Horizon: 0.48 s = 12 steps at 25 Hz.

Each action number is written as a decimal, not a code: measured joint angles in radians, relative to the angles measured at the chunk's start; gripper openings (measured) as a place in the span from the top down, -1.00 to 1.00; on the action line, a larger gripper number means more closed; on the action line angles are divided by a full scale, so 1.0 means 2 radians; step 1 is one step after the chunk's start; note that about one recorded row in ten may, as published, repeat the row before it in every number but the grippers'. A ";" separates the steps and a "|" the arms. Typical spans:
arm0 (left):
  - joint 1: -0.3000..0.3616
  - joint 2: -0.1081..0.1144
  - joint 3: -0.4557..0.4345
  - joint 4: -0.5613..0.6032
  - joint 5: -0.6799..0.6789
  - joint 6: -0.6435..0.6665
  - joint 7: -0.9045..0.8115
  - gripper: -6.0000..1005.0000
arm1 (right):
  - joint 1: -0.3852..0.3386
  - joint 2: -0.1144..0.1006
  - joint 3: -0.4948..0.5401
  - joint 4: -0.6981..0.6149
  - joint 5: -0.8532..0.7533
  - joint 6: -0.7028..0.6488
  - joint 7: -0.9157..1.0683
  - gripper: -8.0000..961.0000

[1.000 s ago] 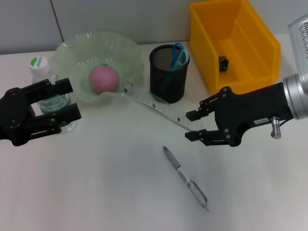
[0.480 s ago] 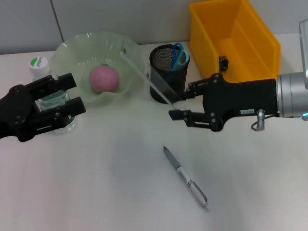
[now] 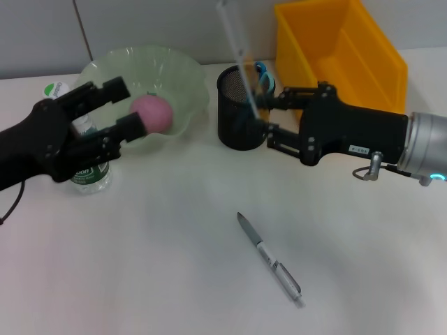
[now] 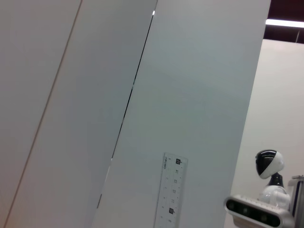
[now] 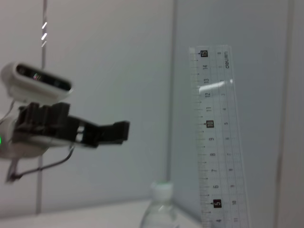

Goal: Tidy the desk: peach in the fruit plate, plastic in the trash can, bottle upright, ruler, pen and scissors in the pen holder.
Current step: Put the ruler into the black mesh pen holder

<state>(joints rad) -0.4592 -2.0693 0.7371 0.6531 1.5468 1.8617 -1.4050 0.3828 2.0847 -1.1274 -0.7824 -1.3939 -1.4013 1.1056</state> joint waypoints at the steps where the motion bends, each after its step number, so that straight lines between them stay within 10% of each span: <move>1: -0.003 0.000 0.000 -0.004 -0.001 0.000 0.002 -0.61 | -0.001 0.000 0.000 0.016 0.020 0.000 -0.018 0.20; 12: -0.016 0.000 -0.001 -0.008 -0.002 -0.002 0.003 -0.61 | 0.005 -0.001 -0.001 0.102 0.111 -0.005 -0.101 0.20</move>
<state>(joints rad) -0.4917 -2.0692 0.7345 0.6365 1.5428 1.8576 -1.3985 0.3934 2.0834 -1.1295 -0.5785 -1.1718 -1.4104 0.9029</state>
